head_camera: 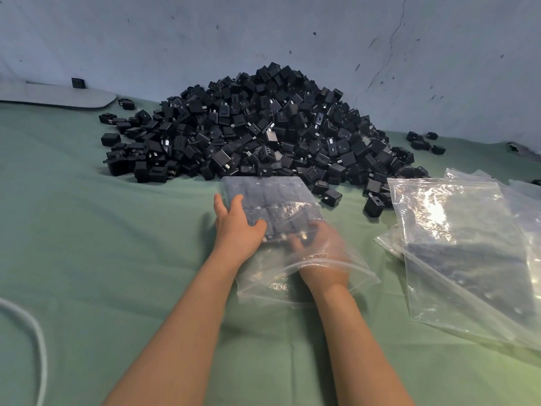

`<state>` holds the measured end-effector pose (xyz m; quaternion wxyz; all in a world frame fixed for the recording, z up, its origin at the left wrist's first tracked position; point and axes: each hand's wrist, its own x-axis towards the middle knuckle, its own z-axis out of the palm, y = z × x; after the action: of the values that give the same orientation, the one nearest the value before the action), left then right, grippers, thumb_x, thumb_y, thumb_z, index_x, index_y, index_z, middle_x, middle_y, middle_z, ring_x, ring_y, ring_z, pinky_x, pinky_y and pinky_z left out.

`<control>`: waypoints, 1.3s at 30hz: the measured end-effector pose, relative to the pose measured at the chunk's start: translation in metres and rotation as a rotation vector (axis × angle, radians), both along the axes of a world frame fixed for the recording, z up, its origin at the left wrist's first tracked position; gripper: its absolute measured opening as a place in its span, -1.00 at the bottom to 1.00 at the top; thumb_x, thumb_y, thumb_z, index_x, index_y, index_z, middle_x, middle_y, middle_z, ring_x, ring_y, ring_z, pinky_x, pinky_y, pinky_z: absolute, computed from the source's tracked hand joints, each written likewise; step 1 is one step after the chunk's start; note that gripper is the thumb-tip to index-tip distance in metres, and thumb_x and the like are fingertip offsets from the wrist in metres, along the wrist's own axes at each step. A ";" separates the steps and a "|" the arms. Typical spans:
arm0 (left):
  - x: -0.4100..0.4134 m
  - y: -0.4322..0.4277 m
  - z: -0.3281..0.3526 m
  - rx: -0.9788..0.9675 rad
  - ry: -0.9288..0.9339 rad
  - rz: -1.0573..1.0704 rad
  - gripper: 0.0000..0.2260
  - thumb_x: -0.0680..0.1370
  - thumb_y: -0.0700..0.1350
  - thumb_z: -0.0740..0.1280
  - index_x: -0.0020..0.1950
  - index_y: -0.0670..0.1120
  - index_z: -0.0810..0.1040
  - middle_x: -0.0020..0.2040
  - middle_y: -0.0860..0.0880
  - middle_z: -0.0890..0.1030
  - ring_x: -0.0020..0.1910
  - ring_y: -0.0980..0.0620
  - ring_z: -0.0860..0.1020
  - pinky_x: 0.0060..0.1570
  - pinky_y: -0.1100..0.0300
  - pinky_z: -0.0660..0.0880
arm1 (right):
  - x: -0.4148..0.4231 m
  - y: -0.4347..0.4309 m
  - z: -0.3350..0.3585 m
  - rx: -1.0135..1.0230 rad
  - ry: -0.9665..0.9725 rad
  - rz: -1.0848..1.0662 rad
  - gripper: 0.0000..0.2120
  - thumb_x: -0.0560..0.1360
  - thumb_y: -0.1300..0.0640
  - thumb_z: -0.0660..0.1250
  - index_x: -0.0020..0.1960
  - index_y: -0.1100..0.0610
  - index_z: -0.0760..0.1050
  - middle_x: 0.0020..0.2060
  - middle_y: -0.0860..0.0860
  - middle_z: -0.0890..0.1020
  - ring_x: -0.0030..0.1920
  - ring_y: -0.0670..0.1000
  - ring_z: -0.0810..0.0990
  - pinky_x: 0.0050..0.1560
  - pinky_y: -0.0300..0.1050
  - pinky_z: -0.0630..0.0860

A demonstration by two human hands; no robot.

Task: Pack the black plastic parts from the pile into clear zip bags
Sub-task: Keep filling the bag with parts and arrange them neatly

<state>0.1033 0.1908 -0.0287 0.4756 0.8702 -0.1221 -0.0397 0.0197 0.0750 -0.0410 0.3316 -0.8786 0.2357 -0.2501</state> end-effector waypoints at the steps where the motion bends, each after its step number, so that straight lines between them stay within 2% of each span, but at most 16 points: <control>1: 0.000 0.000 0.000 0.000 0.001 0.002 -0.44 0.54 -0.11 0.28 0.50 -0.07 0.15 0.55 -0.10 -0.20 0.44 -0.16 0.23 0.38 0.05 0.23 | 0.001 -0.002 -0.001 0.014 0.020 0.002 -0.89 0.48 0.01 0.36 -0.15 -0.15 0.43 -0.09 -0.11 0.50 -0.13 -0.09 0.46 -0.07 -0.21 0.39; 2: -0.001 0.000 0.001 0.001 0.000 0.005 -0.43 0.54 -0.11 0.29 0.50 -0.07 0.15 0.55 -0.10 -0.20 0.45 -0.15 0.21 0.38 0.07 0.22 | 0.002 -0.002 -0.001 0.023 0.036 -0.001 -0.93 0.48 0.00 0.35 -0.06 -0.07 0.48 -0.05 -0.07 0.53 -0.11 -0.06 0.48 -0.05 -0.18 0.41; 3: -0.001 0.000 0.001 0.003 0.001 0.008 -0.42 0.54 -0.11 0.30 0.51 -0.07 0.14 0.54 -0.10 -0.20 0.46 -0.15 0.19 0.39 0.08 0.22 | 0.002 -0.003 -0.002 0.031 0.045 -0.006 -0.86 0.48 0.00 0.34 0.01 0.00 0.50 -0.01 -0.04 0.54 -0.08 -0.04 0.49 -0.02 -0.15 0.44; 7: -0.002 -0.001 0.002 0.006 -0.002 0.012 -0.42 0.55 -0.10 0.30 0.51 -0.07 0.13 0.54 -0.09 -0.21 0.46 -0.16 0.17 0.40 0.06 0.20 | 0.003 0.000 -0.002 0.082 0.033 0.014 -0.75 0.47 0.03 0.36 0.12 0.07 0.50 0.07 0.00 0.55 0.05 0.00 0.55 0.14 0.00 0.49; 13: -0.003 -0.001 0.003 0.006 -0.003 0.018 -0.41 0.55 -0.10 0.30 0.51 -0.07 0.12 0.54 -0.09 -0.21 0.46 -0.17 0.18 0.40 0.03 0.21 | 0.001 0.002 0.000 0.075 0.001 0.016 -0.82 0.47 0.02 0.37 0.06 -0.02 0.50 0.05 -0.05 0.56 0.04 -0.03 0.56 0.13 0.00 0.51; 18: -0.003 -0.001 0.003 -0.008 -0.003 0.018 -0.41 0.55 -0.10 0.31 0.51 -0.07 0.12 0.54 -0.09 -0.21 0.47 -0.16 0.18 0.40 0.07 0.21 | 0.001 0.002 0.000 0.045 -0.003 -0.002 -0.84 0.46 -0.01 0.38 0.01 -0.07 0.46 0.02 -0.08 0.55 -0.06 -0.09 0.52 0.00 -0.16 0.47; 24: -0.003 -0.001 0.003 -0.012 0.010 0.020 -0.42 0.54 -0.10 0.30 0.51 -0.07 0.13 0.54 -0.09 -0.21 0.45 -0.17 0.20 0.39 0.02 0.22 | 0.001 0.003 0.001 0.070 0.000 0.000 -0.83 0.46 0.01 0.38 0.02 -0.03 0.49 0.02 -0.06 0.57 -0.04 -0.05 0.58 0.06 -0.05 0.54; 29: 0.001 0.000 0.006 -0.085 0.040 0.060 -0.46 0.55 -0.15 0.23 0.51 -0.08 0.15 0.55 -0.09 -0.15 0.48 -0.12 0.16 0.41 0.11 0.17 | 0.002 0.002 0.000 0.083 0.029 0.006 -0.70 0.49 0.04 0.34 0.21 0.01 0.47 0.08 -0.02 0.57 0.02 -0.02 0.57 0.13 -0.03 0.51; 31: 0.000 0.000 0.006 -0.123 0.047 0.056 -0.48 0.56 -0.18 0.19 0.51 -0.08 0.15 0.56 -0.08 -0.13 0.46 -0.05 0.19 0.32 0.21 0.18 | 0.003 0.000 -0.001 0.059 0.068 -0.022 -0.68 0.49 0.03 0.31 0.23 0.05 0.46 0.07 0.00 0.57 -0.01 0.00 0.52 0.09 -0.09 0.47; 33: -0.001 -0.001 0.005 -0.150 0.057 0.051 -0.49 0.57 -0.21 0.16 0.51 -0.06 0.16 0.56 -0.05 -0.13 0.42 0.01 0.23 0.13 0.32 0.19 | 0.003 -0.002 -0.002 0.011 0.109 -0.052 -0.68 0.51 0.03 0.28 0.23 0.08 0.45 0.04 0.00 0.55 -0.08 -0.02 0.44 0.00 -0.18 0.37; 39: 0.000 0.000 0.003 -0.164 0.062 0.051 -0.46 0.55 -0.29 0.15 0.51 -0.05 0.16 0.56 -0.06 -0.16 0.42 0.02 0.24 -0.15 0.51 0.13 | 0.002 -0.003 -0.002 -0.005 0.107 -0.053 -0.69 0.54 0.05 0.25 0.26 0.10 0.46 -0.05 -0.04 0.50 -0.10 -0.05 0.40 -0.02 -0.21 0.33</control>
<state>0.1038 0.1904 -0.0260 0.5496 0.8296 -0.0879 -0.0442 0.0216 0.0722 -0.0432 0.3095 -0.8850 0.2755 -0.2122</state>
